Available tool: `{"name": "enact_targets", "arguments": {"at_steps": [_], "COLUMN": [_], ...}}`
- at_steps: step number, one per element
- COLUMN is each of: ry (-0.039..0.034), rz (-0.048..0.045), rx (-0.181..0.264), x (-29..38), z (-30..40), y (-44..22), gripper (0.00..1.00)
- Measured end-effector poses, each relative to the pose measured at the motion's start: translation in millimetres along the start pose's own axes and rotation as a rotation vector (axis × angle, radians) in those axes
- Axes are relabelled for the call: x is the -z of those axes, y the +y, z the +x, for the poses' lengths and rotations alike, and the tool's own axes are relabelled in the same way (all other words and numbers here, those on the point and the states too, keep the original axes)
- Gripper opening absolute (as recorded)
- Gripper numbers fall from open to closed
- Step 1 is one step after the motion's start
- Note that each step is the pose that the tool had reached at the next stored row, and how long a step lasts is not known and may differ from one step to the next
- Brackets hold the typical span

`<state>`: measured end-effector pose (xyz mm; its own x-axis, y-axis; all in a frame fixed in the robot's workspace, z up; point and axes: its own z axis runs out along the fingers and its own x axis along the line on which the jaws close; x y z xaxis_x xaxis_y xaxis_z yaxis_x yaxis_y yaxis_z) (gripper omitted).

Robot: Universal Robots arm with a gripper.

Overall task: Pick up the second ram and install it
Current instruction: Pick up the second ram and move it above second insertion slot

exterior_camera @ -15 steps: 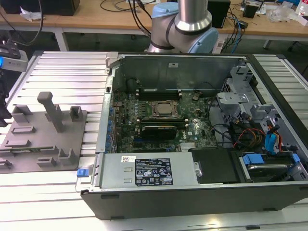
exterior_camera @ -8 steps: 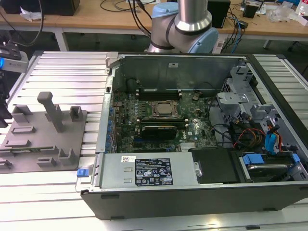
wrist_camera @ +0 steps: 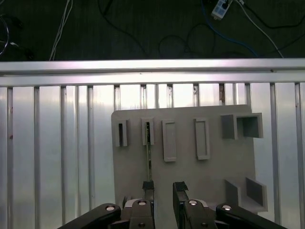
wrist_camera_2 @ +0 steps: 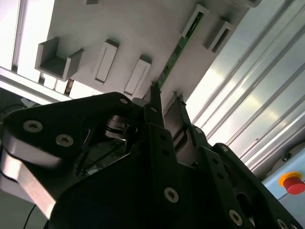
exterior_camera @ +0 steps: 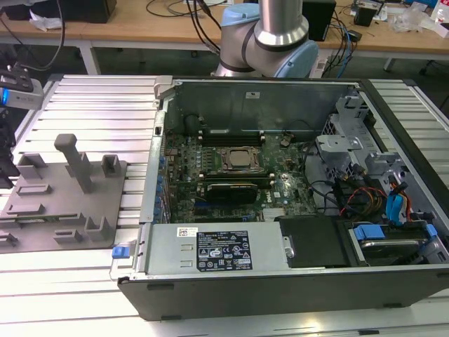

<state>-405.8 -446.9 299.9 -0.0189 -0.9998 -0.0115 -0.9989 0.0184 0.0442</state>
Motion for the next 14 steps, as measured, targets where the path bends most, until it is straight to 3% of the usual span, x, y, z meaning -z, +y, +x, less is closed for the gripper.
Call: {"name": "enact_targets", "arguments": {"at_steps": [14], "ry": [0.0000], "rz": [0.0000], "rx": [0.000], "x": [-9.8], "z": [0.1], "y": [-0.4], "gripper": [0.30]}}
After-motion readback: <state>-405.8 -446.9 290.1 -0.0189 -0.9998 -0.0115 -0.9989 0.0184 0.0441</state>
